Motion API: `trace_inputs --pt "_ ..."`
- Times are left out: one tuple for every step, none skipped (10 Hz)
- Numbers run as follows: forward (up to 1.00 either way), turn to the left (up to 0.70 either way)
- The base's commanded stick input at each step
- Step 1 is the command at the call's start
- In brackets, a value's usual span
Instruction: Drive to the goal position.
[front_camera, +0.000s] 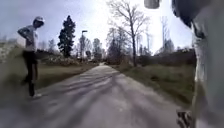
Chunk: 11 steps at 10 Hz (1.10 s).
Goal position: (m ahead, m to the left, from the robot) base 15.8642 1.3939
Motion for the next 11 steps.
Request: trace_inputs --pt "1.0 0.4" --pt "1.0 0.4" --pt "1.0 0.4" --pt "1.0 0.06" --pt "1.0 0.0" --pt "1.0 0.0" --pt "1.0 0.0" --pt "1.0 0.0" --pt "1.0 0.0" --pt "1.0 0.0" --pt "1.0 0.0"
